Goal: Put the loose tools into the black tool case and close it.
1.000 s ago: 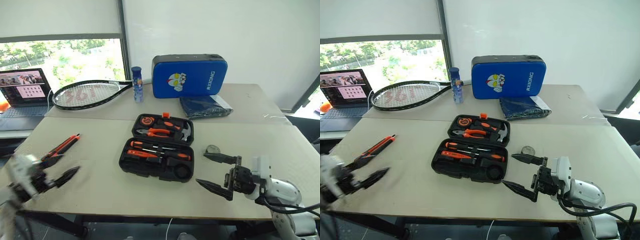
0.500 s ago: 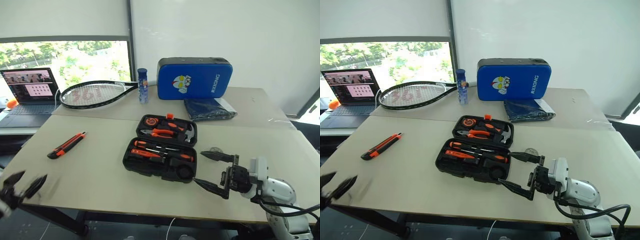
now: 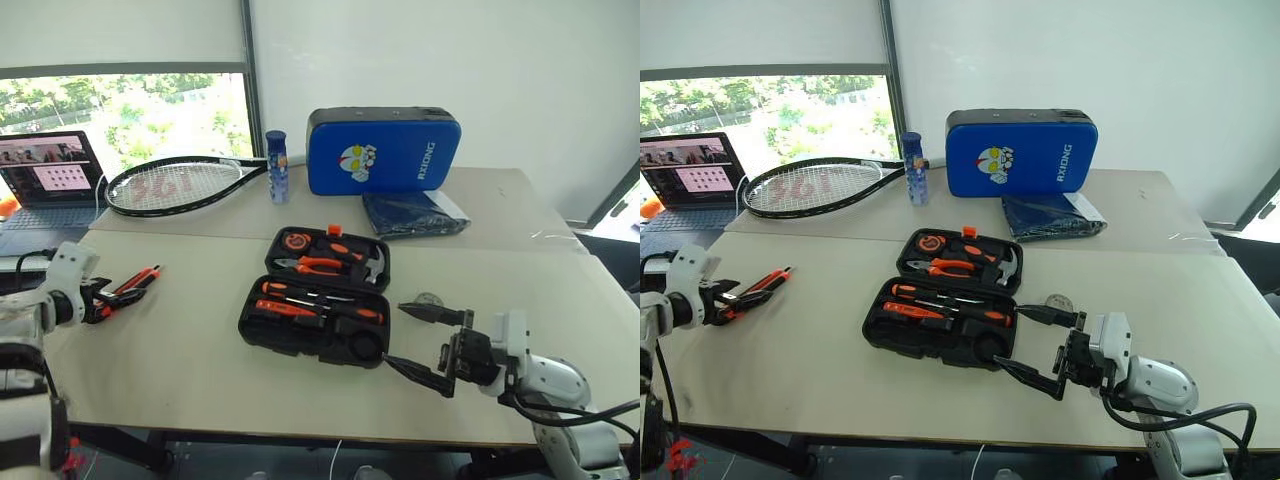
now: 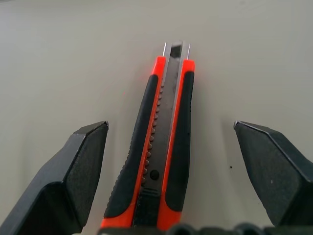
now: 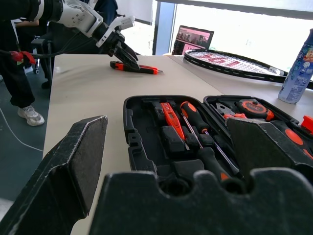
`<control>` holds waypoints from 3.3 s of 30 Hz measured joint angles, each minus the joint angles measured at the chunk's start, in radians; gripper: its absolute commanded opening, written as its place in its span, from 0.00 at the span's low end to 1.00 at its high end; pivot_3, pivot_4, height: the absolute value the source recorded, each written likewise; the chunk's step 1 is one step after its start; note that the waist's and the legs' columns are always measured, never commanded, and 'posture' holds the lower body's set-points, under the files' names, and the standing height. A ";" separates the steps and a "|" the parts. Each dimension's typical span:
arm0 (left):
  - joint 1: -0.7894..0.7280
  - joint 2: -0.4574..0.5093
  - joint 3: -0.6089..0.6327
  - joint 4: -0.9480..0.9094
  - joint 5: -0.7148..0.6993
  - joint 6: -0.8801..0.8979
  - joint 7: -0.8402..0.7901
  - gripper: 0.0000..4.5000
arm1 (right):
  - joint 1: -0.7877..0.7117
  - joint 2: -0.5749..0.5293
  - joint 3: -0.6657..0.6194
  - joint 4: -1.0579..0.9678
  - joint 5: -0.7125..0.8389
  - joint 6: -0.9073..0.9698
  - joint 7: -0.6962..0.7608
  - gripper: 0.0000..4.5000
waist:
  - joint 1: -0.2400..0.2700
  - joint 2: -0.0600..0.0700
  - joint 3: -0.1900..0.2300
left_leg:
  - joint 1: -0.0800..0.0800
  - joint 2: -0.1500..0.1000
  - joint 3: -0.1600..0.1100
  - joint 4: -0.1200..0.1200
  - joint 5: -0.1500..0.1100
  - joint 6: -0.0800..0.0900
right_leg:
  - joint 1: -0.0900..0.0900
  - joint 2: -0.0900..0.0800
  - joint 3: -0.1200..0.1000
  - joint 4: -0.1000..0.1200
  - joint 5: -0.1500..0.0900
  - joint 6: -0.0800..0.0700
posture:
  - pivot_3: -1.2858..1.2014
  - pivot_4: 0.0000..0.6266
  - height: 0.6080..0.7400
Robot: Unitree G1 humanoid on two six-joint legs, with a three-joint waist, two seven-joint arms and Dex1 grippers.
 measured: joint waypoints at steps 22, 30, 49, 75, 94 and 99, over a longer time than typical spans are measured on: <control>-0.059 -0.028 0.069 0.014 -0.087 -0.163 -0.389 0.38 | 0.058 -0.045 -0.035 -0.019 0.003 0.005 -0.011 1.00 | 0.015 0.000 0.000 | -0.001 -0.001 -0.001 0.002 0.001 -0.001 | 0.001 -0.001 -0.001 0.000 0.000 0.000 | 0.52 0.24 1.00; -0.046 -0.077 -0.221 -0.400 -0.207 -0.233 -0.677 0.38 | 0.104 -0.087 -0.081 -0.025 0.014 0.005 0.017 1.00 | 0.023 0.000 0.000 | -0.001 0.000 -0.001 0.002 0.001 -0.001 | 0.001 -0.001 0.000 0.000 0.000 0.000 | 0.52 0.24 1.00; -0.052 -0.271 -0.538 -0.661 -0.023 -0.238 -0.656 0.38 | 0.246 -0.074 -0.104 -0.117 0.011 0.008 -0.039 1.00 | 0.010 0.000 0.000 | 0.000 -0.001 -0.001 0.003 0.001 0.000 | 0.002 0.001 0.002 0.000 0.000 0.001 | 0.52 0.24 1.00; -0.093 -0.353 -0.540 -0.596 0.102 -0.296 -0.646 0.38 | 0.234 -0.065 -0.102 -0.130 0.010 0.020 -0.064 1.00 | 0.022 0.001 0.000 | 0.002 -0.001 -0.001 0.004 0.001 0.000 | 0.005 0.001 0.002 0.001 0.001 0.001 | 0.52 0.24 1.00; -0.159 -0.319 -0.495 -0.672 -0.134 -0.182 -0.683 0.70 | 0.204 -0.064 -0.101 -0.105 0.009 0.021 -0.062 1.00 | 0.020 0.001 0.000 | 0.001 -0.001 -0.001 0.004 0.001 0.000 | 0.003 0.001 0.002 0.000 0.000 0.001 | 0.52 0.24 1.00; -0.108 -0.333 -0.491 -0.678 -0.134 -0.182 -0.681 0.32 | 0.204 -0.057 -0.092 -0.096 0.006 0.021 -0.063 1.00 | 0.019 0.001 0.000 | 0.001 -0.001 -0.001 0.004 0.001 0.000 | 0.003 0.001 0.003 0.001 0.001 0.001 | 0.52 0.24 1.00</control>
